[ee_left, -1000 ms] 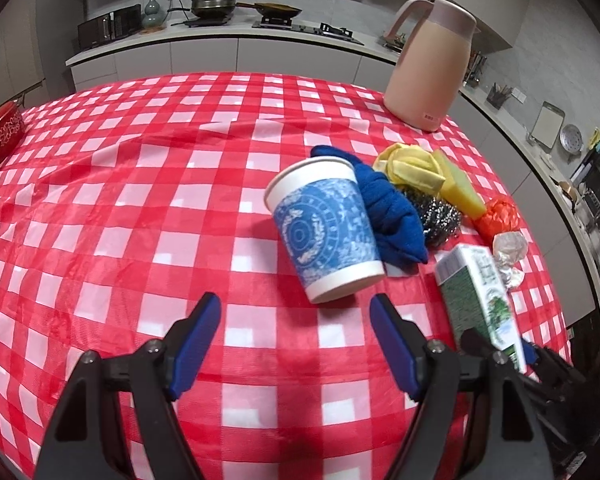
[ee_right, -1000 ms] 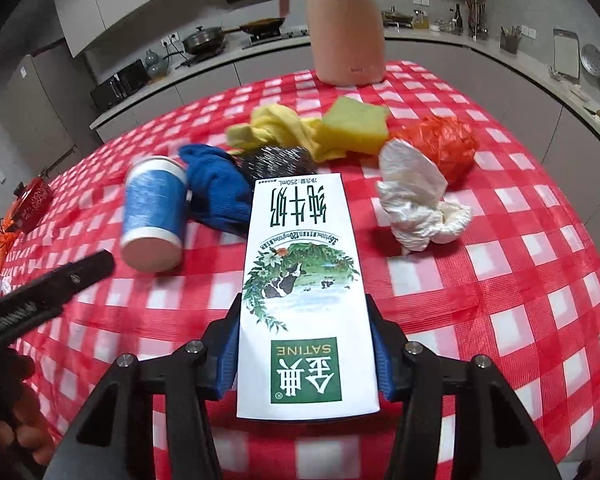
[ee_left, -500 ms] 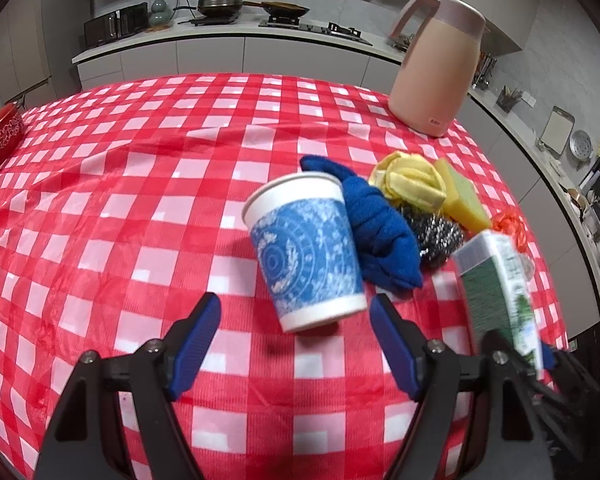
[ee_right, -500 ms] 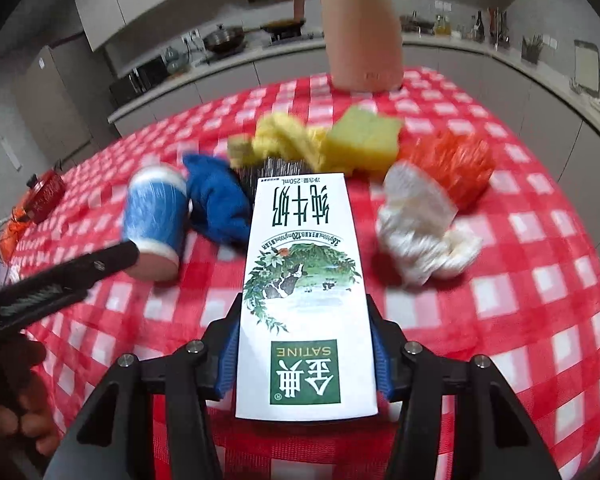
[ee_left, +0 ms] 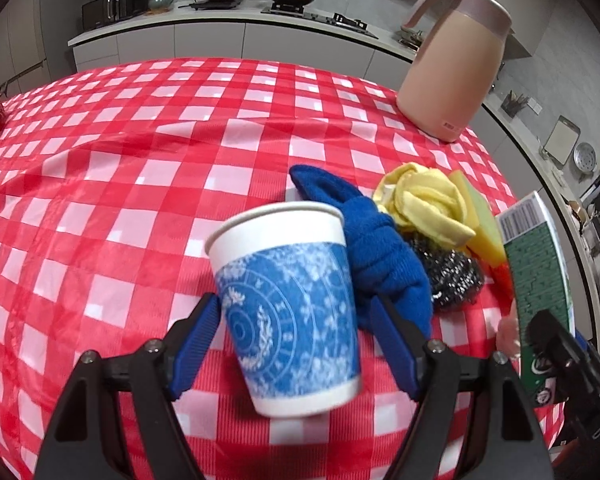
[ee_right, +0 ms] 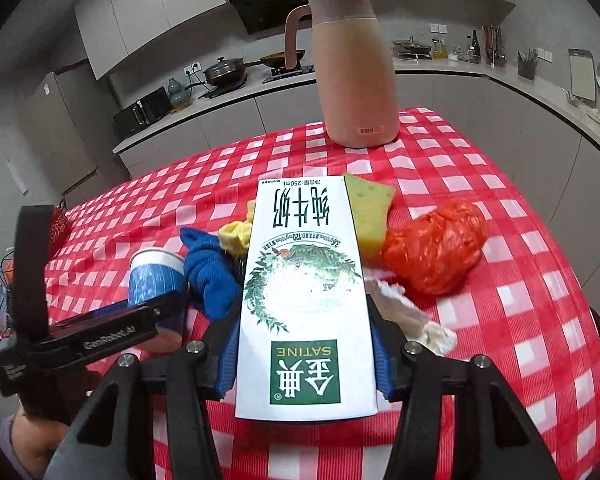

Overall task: Collect trash
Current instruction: 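Grasp the blue-patterned paper cup with the left tool while the right tool holds the carton, then carry the paper cup and milk carton over the bin and release both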

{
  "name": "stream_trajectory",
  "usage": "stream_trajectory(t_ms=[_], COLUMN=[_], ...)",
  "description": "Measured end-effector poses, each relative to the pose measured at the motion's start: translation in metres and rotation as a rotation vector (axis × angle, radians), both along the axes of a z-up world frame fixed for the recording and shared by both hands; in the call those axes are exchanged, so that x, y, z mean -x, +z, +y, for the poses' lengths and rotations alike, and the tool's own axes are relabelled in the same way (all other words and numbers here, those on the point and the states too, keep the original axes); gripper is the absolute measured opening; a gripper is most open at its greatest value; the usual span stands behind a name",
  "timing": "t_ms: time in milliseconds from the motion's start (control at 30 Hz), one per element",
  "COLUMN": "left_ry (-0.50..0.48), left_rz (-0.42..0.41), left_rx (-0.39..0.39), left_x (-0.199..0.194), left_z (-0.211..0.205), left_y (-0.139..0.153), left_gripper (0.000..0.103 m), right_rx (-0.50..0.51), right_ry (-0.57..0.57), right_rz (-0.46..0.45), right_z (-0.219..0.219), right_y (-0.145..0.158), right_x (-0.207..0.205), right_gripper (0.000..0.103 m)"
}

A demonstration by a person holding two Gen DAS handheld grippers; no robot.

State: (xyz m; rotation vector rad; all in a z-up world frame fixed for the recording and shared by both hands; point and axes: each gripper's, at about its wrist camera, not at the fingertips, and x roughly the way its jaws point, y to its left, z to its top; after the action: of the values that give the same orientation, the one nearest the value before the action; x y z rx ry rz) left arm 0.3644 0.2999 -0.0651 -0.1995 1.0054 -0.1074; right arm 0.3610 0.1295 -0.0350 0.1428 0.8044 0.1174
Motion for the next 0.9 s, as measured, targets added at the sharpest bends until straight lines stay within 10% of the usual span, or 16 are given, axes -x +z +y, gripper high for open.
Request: stream_trajectory(t_ms=[900], left_ry=[-0.138], left_rz=[-0.13], left_rx=[0.095], left_x=[0.047], left_z=[-0.007], left_y=[0.042], left_gripper=[0.061], right_rx=[-0.007], right_ry=[-0.052], right_rz=[-0.033], right_z=[0.005], right_y=[0.013], right_x=[0.038], right_gripper=[0.055])
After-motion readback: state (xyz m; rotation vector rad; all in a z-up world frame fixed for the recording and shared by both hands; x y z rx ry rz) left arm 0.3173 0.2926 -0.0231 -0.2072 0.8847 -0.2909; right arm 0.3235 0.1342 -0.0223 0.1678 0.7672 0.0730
